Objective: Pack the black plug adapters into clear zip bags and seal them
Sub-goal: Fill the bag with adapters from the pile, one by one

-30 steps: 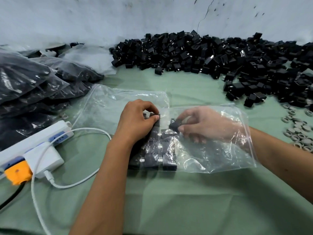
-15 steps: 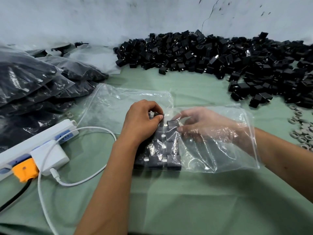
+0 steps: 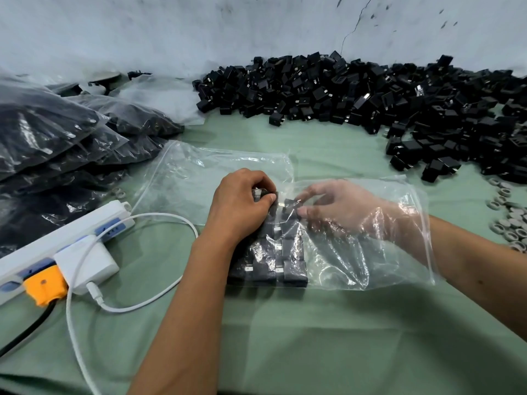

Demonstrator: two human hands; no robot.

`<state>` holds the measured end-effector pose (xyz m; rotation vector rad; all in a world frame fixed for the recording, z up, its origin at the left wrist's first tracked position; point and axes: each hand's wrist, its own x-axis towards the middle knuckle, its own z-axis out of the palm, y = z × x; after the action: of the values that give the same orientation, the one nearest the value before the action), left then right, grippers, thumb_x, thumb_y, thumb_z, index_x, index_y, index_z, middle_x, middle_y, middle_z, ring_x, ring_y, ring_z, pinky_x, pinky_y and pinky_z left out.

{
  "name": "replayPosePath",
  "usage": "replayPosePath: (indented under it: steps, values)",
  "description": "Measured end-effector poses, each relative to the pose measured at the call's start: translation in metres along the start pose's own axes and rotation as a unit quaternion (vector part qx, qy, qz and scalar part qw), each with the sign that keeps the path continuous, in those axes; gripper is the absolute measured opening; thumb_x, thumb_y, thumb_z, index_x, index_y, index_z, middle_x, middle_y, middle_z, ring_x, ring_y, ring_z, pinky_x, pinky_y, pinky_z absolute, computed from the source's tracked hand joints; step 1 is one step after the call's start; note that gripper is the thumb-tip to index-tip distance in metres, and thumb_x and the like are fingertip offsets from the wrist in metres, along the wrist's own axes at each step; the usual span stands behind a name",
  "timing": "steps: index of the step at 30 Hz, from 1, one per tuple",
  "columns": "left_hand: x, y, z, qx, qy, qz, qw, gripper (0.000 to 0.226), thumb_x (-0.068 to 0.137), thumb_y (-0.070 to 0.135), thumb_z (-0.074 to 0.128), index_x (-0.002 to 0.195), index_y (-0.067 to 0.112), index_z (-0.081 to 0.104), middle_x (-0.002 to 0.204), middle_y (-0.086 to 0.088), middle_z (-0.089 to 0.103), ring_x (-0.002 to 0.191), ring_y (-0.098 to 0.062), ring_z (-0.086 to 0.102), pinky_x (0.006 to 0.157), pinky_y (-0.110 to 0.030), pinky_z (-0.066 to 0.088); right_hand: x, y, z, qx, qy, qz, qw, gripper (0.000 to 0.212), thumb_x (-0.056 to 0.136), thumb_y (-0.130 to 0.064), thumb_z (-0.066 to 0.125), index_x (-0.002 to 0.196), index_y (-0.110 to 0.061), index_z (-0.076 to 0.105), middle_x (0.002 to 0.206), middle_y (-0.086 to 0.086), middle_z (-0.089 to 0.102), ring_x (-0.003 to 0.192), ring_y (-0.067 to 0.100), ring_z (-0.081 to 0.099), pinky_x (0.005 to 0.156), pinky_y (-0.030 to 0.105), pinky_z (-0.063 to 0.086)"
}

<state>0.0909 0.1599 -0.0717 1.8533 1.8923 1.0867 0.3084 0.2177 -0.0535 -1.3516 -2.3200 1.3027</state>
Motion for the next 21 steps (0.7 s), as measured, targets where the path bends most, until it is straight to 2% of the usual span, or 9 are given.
replayPosePath:
  steps: [3,5,7,9,12,14,17,18,21]
  values:
    - [0.0,0.001,0.0,0.003,0.004,0.001,1.0,0.012,0.084,0.019,0.076,0.084,0.031,0.073,0.092,0.013,0.067,0.089,-0.009,0.064,0.085,-0.04,0.056,0.005,-0.002,0.0,-0.023,-0.011,-0.016,1.0,0.043,0.074,-0.056,0.068,0.115,-0.043,0.068,0.091,-0.018,0.075,0.066,-0.013,0.064,0.088,0.038,0.053]
    - [0.0,0.001,0.0,0.007,0.007,0.003,1.0,0.012,0.084,0.019,0.076,0.084,0.031,0.073,0.092,0.012,0.067,0.089,-0.009,0.064,0.085,-0.039,0.056,0.007,-0.004,-0.002,-0.048,-0.033,-0.026,0.998,0.031,0.085,-0.045,0.07,0.115,-0.045,0.064,0.099,-0.014,0.074,0.056,-0.017,0.058,0.086,0.037,0.051]
    - [0.0,0.001,0.0,0.007,0.008,0.005,1.0,0.012,0.083,0.019,0.076,0.083,0.031,0.073,0.091,0.012,0.067,0.088,-0.009,0.064,0.084,-0.04,0.056,0.007,-0.007,-0.005,-0.06,-0.046,-0.035,0.997,0.025,0.091,-0.037,0.069,0.111,-0.049,0.06,0.104,-0.016,0.076,0.071,-0.013,0.065,0.088,0.034,0.05]
    - [0.0,0.002,0.0,0.005,0.009,0.006,1.0,0.012,0.083,0.019,0.076,0.083,0.031,0.073,0.09,0.012,0.067,0.087,-0.01,0.065,0.083,-0.04,0.056,0.004,-0.009,-0.006,-0.052,-0.055,-0.039,0.996,0.024,0.085,-0.041,0.07,0.104,-0.053,0.06,0.093,-0.026,0.075,0.086,-0.006,0.07,0.09,0.033,0.051]
    - [0.0,0.002,0.0,0.004,0.008,0.004,1.0,0.012,0.084,0.02,0.077,0.083,0.031,0.073,0.09,0.012,0.067,0.087,-0.009,0.065,0.083,-0.04,0.057,0.003,-0.007,-0.005,-0.038,-0.049,-0.032,0.998,0.027,0.075,-0.05,0.064,0.101,-0.051,0.065,0.095,-0.018,0.076,0.098,0.009,0.072,0.1,0.047,0.053]
    - [0.0,0.002,0.0,0.003,0.008,0.002,1.0,0.011,0.084,0.02,0.077,0.084,0.03,0.074,0.091,0.012,0.066,0.088,-0.009,0.065,0.084,-0.039,0.057,0.005,-0.003,-0.004,-0.018,-0.049,-0.032,0.998,0.02,0.08,-0.044,0.066,0.101,-0.046,0.069,0.09,-0.016,0.077,0.092,0.009,0.072,0.097,0.048,0.054]
    - [0.0,0.003,-0.001,0.007,0.006,0.0,1.0,0.011,0.085,0.019,0.076,0.085,0.03,0.074,0.092,0.011,0.067,0.089,-0.009,0.065,0.085,-0.039,0.057,0.01,0.002,0.0,-0.007,-0.042,-0.033,0.999,0.012,0.09,-0.037,0.068,0.1,-0.042,0.072,0.083,-0.022,0.076,0.067,-0.006,0.069,0.075,0.03,0.055]
    - [-0.001,0.003,-0.001,0.009,0.005,0.001,1.0,0.011,0.085,0.019,0.076,0.085,0.03,0.074,0.092,0.011,0.067,0.089,-0.01,0.065,0.085,-0.039,0.057,0.011,0.001,0.001,-0.013,-0.038,-0.035,0.999,0.012,0.092,-0.038,0.068,0.103,-0.04,0.073,0.084,-0.022,0.076,0.066,-0.005,0.07,0.071,0.026,0.054]
    - [-0.002,0.004,-0.001,0.019,0.004,0.004,1.0,0.011,0.085,0.018,0.075,0.085,0.029,0.073,0.092,0.011,0.066,0.089,-0.01,0.064,0.084,-0.038,0.056,0.014,0.002,0.002,-0.029,-0.035,-0.034,0.998,0.017,0.092,-0.044,0.067,0.107,-0.042,0.073,0.088,-0.019,0.077,0.074,0.0,0.072,0.08,0.03,0.059]
